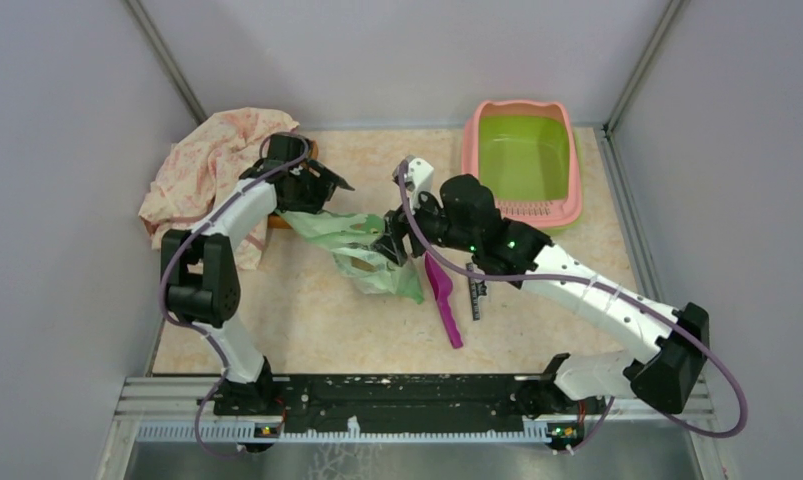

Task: Fill the litter box with clean litter
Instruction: Open the cat litter bag at the center of the board.

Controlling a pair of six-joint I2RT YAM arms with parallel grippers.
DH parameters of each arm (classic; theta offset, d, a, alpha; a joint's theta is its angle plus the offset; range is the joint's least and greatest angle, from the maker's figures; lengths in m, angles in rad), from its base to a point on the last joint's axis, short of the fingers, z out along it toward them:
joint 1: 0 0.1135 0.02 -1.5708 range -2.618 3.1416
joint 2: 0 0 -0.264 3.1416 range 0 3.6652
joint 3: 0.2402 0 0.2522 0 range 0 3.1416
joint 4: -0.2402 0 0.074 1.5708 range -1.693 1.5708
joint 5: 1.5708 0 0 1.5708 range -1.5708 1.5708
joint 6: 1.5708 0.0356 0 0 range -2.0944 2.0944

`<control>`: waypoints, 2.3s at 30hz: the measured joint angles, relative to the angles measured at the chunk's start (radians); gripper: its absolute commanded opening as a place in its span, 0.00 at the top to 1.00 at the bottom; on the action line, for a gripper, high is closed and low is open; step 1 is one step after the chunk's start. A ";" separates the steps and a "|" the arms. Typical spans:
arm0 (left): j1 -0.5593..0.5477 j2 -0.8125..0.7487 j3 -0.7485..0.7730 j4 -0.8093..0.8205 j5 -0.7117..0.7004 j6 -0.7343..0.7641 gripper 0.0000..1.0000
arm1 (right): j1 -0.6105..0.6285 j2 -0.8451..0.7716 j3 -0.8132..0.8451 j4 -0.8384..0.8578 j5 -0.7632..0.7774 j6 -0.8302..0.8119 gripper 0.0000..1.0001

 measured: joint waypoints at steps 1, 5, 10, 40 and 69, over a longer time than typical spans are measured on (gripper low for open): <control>0.000 -0.005 0.000 -0.001 0.000 0.005 0.19 | 0.011 0.005 0.029 -0.016 0.009 -0.016 0.34; 0.000 -0.010 0.000 -0.007 0.000 0.021 0.19 | 0.114 0.068 0.142 -0.092 0.089 -0.100 0.36; 0.000 -0.010 0.000 -0.010 0.000 0.032 0.19 | 0.216 0.156 0.152 -0.176 0.181 -0.184 0.42; 0.002 -0.037 0.013 -0.040 0.000 0.066 0.19 | 0.250 0.311 0.230 -0.189 0.367 -0.306 0.41; 0.143 -0.107 0.114 -0.061 0.113 0.205 0.05 | 0.168 0.462 0.327 -0.047 0.810 -0.425 1.00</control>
